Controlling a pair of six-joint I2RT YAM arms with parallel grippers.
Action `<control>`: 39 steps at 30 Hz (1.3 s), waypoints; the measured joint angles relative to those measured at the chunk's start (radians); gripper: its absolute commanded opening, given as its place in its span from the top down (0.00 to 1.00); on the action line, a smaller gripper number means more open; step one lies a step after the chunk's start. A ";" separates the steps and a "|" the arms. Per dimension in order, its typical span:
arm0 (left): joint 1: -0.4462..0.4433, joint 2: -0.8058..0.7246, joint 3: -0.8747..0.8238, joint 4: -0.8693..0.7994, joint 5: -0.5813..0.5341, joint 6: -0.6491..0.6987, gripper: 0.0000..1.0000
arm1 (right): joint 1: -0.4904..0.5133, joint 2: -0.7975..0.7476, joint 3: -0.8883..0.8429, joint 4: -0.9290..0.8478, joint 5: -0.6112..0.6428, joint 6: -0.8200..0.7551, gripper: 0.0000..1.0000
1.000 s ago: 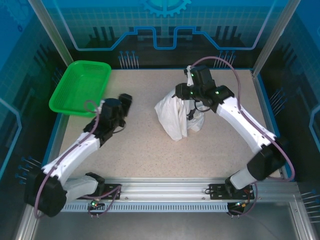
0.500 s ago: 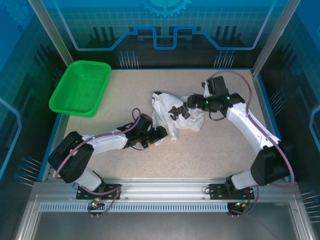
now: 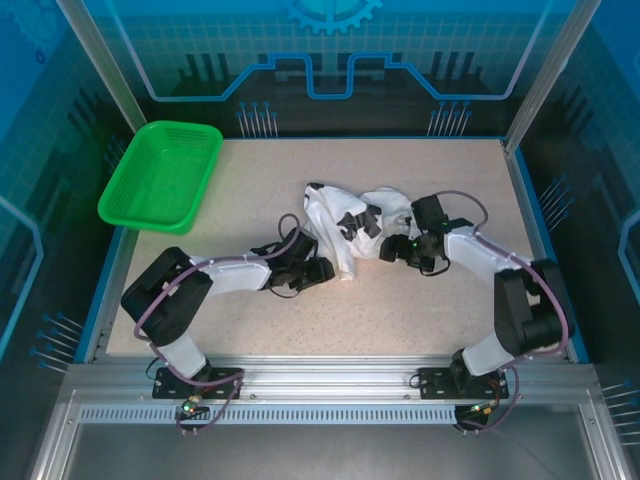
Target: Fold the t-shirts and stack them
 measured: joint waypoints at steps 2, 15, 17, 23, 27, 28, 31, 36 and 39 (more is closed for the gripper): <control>0.000 0.018 0.010 -0.006 -0.031 0.018 0.82 | -0.001 0.051 0.031 0.005 -0.004 -0.003 0.37; 0.008 -0.081 -0.004 -0.100 -0.192 0.070 1.00 | -0.042 0.208 0.123 0.023 -0.067 -0.013 1.00; 0.017 -0.169 -0.011 -0.137 -0.208 0.083 1.00 | -0.051 0.187 0.113 0.032 -0.076 -0.012 1.00; 0.083 -0.520 0.037 -0.234 -0.266 0.124 1.00 | -0.074 -0.088 0.081 0.013 -0.105 -0.009 1.00; 0.177 -0.672 0.146 -0.306 -0.276 0.143 1.00 | -0.119 -0.258 0.151 -0.024 -0.132 -0.002 1.00; 0.202 -0.694 0.183 -0.328 -0.276 0.145 1.00 | -0.141 -0.296 0.174 -0.030 -0.146 0.002 1.00; 0.245 -0.742 0.274 -0.382 -0.276 0.163 1.00 | -0.216 -0.384 0.208 -0.039 -0.195 0.024 1.00; 0.274 -0.797 0.396 -0.465 -0.276 0.197 1.00 | -0.298 -0.500 0.234 -0.088 -0.237 0.047 1.00; 0.278 -0.808 0.451 -0.490 -0.276 0.217 1.00 | -0.330 -0.559 0.235 -0.102 -0.242 0.059 1.00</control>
